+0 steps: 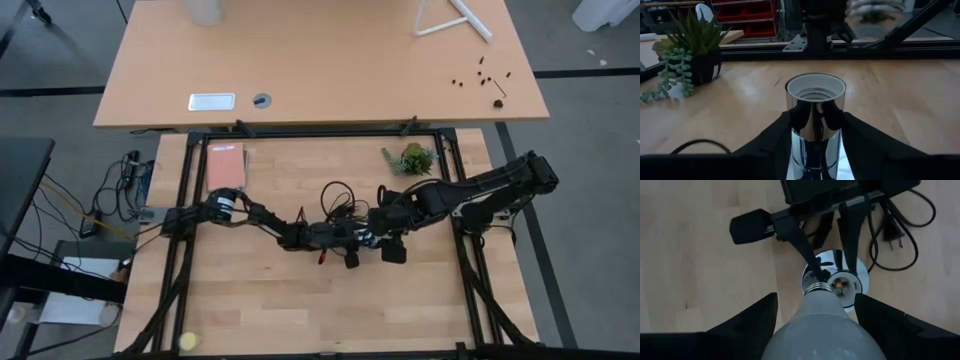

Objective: Screw lightbulb
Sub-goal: Insert the lightbulb into the lamp

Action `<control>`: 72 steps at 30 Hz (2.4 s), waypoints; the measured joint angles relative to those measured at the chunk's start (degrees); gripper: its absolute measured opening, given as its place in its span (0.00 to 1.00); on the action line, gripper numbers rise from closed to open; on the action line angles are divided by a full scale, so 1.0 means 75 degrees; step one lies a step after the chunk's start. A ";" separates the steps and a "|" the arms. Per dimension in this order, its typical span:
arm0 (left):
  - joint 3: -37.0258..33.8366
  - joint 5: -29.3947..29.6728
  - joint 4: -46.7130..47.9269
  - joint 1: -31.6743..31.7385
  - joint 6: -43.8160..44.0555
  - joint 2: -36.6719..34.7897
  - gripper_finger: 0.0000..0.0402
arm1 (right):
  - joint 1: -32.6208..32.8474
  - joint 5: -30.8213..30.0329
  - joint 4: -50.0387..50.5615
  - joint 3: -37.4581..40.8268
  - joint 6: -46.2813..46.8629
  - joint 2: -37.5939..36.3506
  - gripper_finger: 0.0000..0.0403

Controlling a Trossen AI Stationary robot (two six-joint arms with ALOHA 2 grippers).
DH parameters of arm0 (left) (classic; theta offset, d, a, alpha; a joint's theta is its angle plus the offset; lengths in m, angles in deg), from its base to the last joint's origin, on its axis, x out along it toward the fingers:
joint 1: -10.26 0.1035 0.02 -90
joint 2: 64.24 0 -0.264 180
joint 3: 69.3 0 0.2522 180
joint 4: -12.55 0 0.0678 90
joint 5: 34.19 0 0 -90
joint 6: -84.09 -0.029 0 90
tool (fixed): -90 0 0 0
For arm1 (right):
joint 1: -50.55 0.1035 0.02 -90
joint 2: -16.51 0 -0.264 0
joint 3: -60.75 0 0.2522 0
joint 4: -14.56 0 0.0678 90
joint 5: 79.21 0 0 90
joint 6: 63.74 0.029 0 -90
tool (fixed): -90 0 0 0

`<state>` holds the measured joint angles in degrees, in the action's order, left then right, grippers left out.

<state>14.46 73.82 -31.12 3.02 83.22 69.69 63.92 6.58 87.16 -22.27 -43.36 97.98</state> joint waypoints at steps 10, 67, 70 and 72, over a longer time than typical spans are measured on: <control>0.0007 -0.0325 -0.0056 -0.0010 0.0172 0.0000 0.51 | -0.0528 0.0378 0.0247 -0.0045 -0.0420 0.0000 0.66; 0.1550 -0.0646 0.0435 0.0235 -0.0249 0.0825 0.45 | -0.0902 0.0906 0.1133 -0.0946 -0.2113 0.1623 0.66; 0.1550 -0.0646 0.0480 0.0235 -0.0175 0.0825 0.45 | -0.0902 0.0909 0.0981 -0.0948 -0.2085 0.1623 0.66; 0.1548 -0.0646 0.0508 0.0232 -0.0117 0.0825 0.45 | -0.0902 0.0909 0.0928 -0.0949 -0.2098 0.1623 0.66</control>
<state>26.07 68.98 -27.31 4.76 82.34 75.88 57.16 13.40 94.12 -29.39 -59.09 110.16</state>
